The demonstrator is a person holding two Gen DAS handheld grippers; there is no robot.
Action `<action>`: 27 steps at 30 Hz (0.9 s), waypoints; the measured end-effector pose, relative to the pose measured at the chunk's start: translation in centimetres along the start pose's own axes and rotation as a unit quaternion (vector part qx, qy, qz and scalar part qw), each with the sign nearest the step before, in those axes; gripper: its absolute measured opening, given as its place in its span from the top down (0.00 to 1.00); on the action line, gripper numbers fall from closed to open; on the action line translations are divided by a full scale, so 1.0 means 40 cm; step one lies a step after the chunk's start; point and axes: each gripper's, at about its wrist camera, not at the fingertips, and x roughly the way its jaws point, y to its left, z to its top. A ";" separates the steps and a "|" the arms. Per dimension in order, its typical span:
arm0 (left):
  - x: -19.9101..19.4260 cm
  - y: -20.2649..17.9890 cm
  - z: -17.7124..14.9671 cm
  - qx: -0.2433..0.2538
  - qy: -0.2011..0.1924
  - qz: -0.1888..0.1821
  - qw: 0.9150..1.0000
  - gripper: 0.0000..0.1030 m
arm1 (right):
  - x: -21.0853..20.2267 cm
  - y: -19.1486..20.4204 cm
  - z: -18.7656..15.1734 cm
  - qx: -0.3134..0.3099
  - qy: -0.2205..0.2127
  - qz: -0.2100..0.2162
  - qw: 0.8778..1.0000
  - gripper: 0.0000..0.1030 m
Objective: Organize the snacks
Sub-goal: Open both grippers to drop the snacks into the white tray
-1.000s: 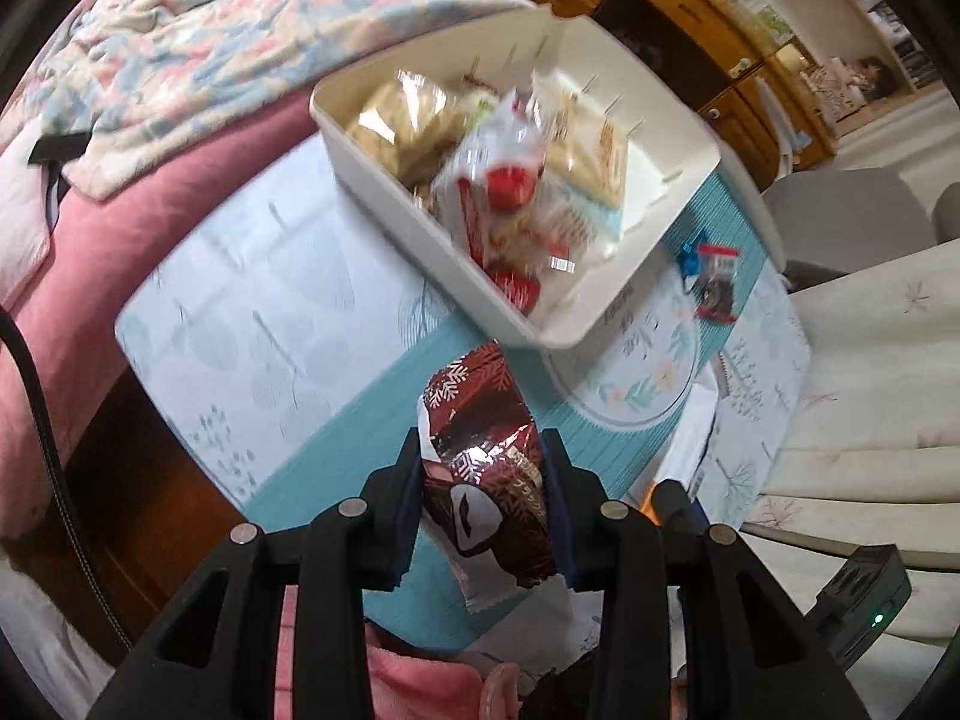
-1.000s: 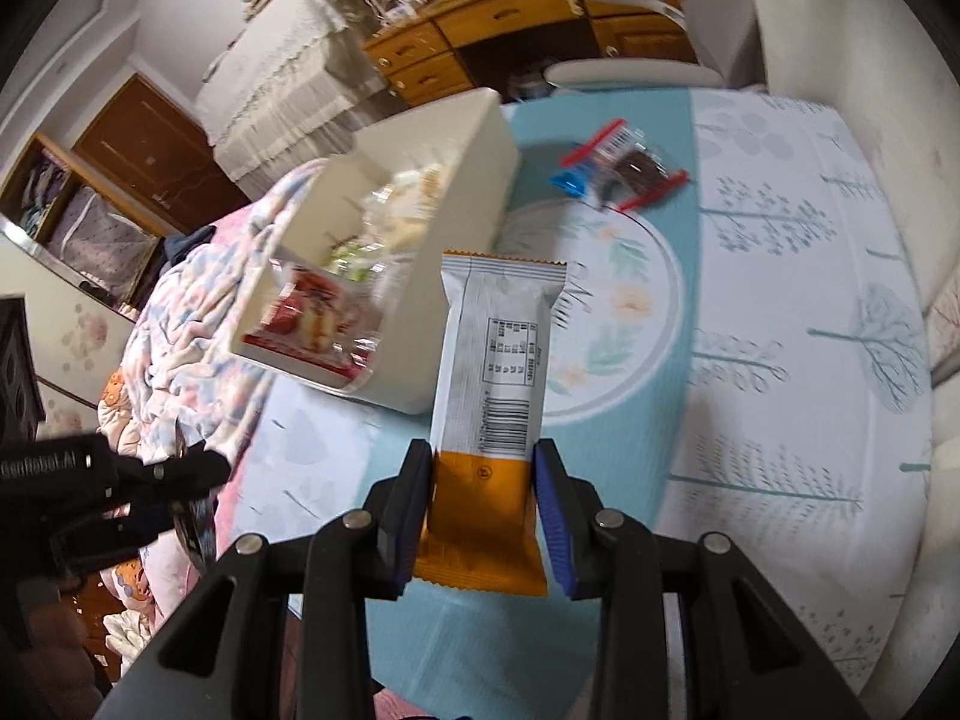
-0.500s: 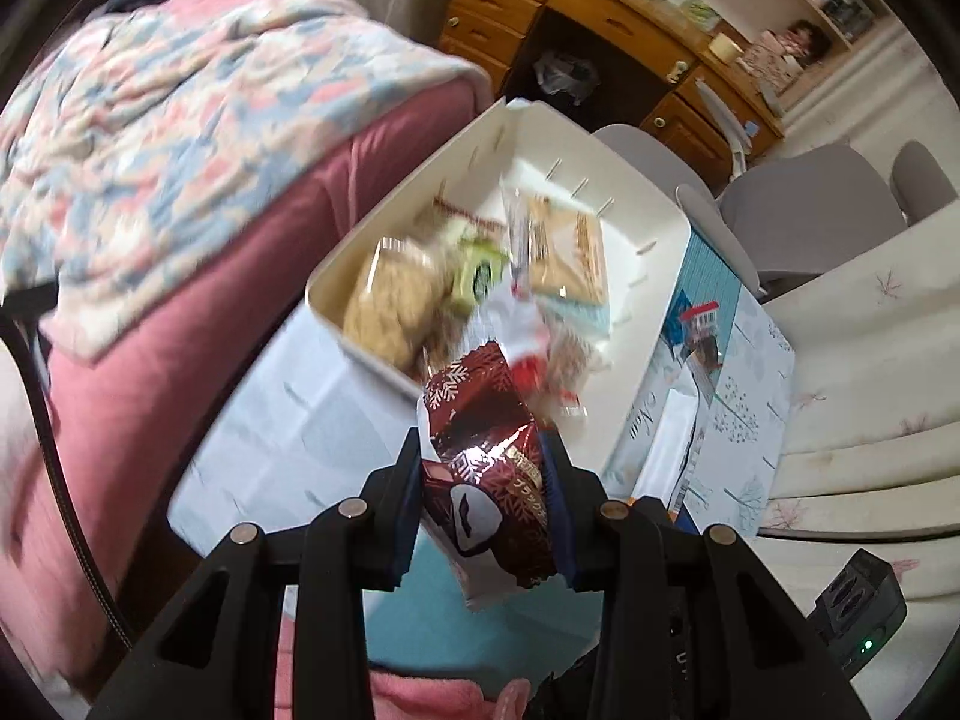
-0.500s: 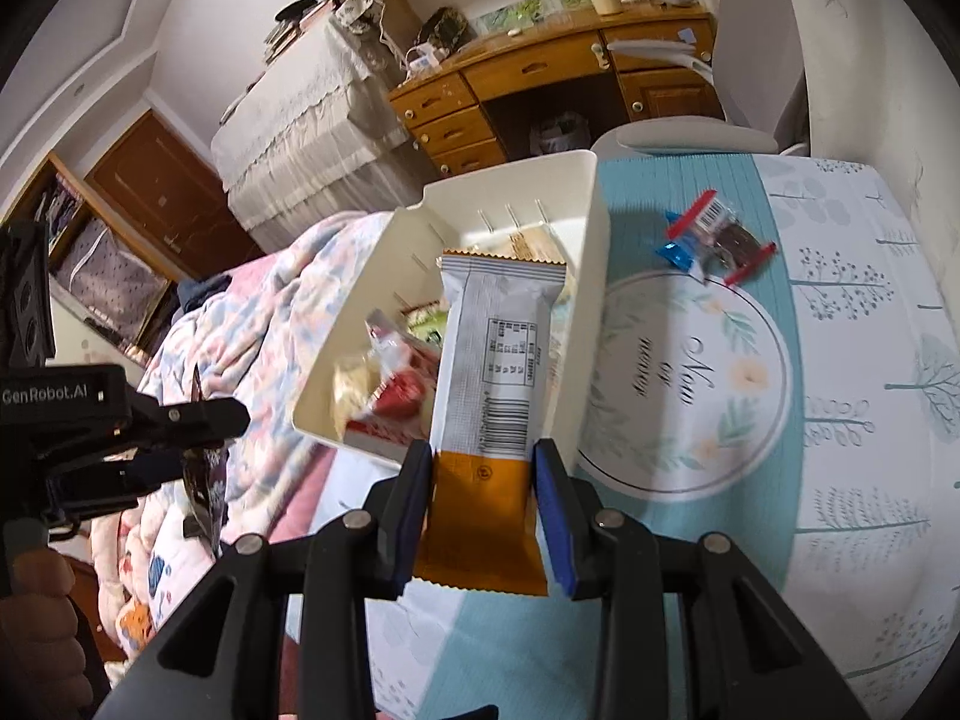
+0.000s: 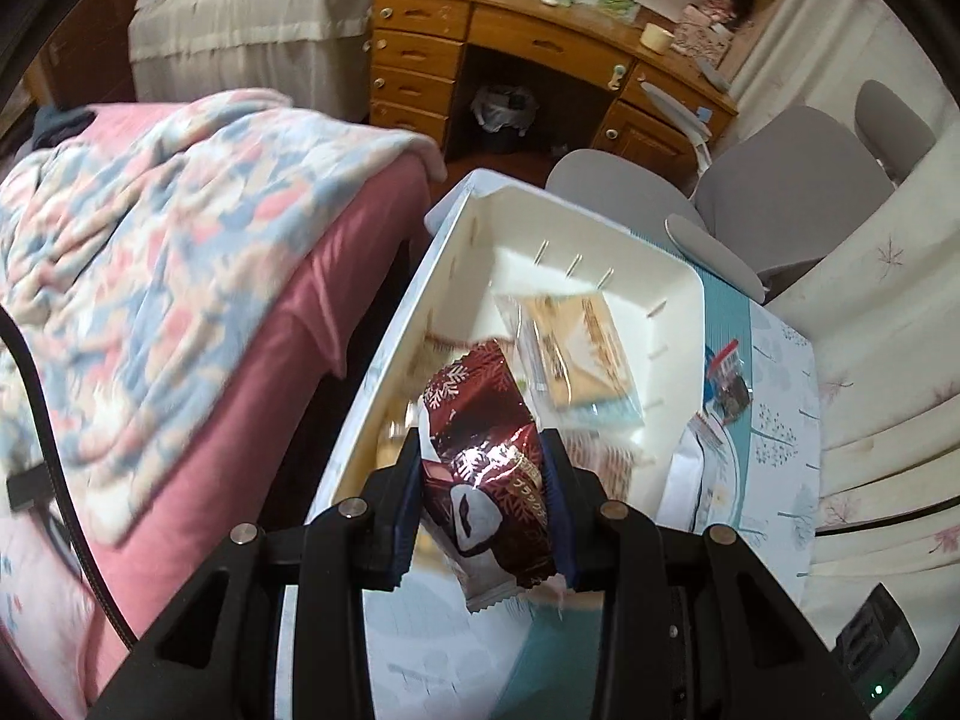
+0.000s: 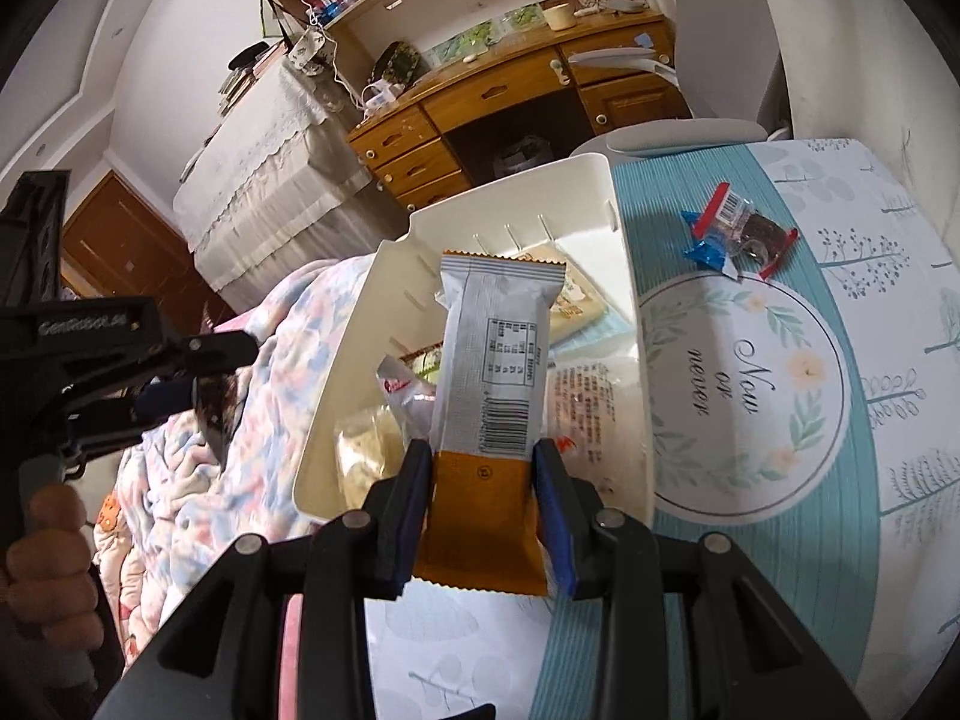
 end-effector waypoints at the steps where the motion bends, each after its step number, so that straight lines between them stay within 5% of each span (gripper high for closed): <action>1: 0.009 0.001 0.009 0.007 -0.003 -0.001 1.000 0.66 | 0.008 0.004 0.002 -0.001 -0.002 -0.003 1.000 0.66; 11: 0.075 -0.005 0.062 0.058 -0.005 -0.010 0.998 0.65 | 0.059 0.026 0.031 -0.016 -0.002 -0.019 1.000 0.63; 20: 0.096 -0.042 0.064 0.115 0.037 -0.045 0.992 0.39 | 0.043 0.027 0.038 -0.023 0.003 -0.044 0.999 0.58; 27: 0.090 -0.090 0.074 0.156 0.065 -0.080 0.982 0.38 | 0.002 0.005 0.031 -0.024 0.004 -0.070 0.997 0.56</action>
